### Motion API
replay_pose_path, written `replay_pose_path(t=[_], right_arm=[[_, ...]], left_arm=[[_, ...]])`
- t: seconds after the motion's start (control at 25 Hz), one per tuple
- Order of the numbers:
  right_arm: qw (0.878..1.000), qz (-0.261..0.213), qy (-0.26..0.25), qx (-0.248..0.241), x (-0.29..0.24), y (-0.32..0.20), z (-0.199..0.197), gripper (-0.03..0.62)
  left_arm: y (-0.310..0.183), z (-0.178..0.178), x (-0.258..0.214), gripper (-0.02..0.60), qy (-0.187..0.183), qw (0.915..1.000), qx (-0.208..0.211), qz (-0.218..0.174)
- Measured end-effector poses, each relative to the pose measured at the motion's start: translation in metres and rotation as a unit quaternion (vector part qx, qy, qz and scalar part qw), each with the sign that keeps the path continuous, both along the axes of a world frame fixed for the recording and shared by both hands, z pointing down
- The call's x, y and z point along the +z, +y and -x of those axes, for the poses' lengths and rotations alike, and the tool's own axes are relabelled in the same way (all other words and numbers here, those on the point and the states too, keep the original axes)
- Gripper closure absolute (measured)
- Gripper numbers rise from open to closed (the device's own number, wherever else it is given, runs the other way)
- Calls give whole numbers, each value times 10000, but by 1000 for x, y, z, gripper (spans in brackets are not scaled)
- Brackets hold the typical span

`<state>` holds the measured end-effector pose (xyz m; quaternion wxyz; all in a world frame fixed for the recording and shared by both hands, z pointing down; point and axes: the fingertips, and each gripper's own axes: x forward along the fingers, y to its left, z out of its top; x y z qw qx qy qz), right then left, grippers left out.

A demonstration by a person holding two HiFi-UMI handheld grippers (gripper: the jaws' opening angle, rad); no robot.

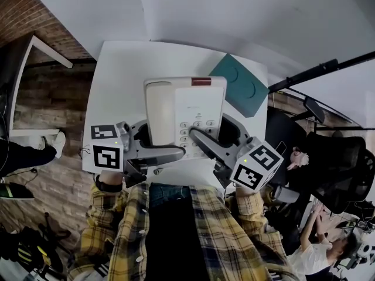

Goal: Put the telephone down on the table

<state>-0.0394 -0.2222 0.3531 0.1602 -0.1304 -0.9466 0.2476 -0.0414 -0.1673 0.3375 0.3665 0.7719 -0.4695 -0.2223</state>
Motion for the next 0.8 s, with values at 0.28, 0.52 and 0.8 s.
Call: replay_pose_path(t=[0.28,0.52,0.8], right_arm=[[9996,117,224,97,18,-3,0,296],[9985,259,451,196,37,-6,1,296],[9958,480,710,324,65,-12,1,296]], left_arm=[[-4,1,18,158,162,9997,120,126],[-6,4,35,158,328,9987,269,299],[-13,6,60,158,406,9968,458,523]])
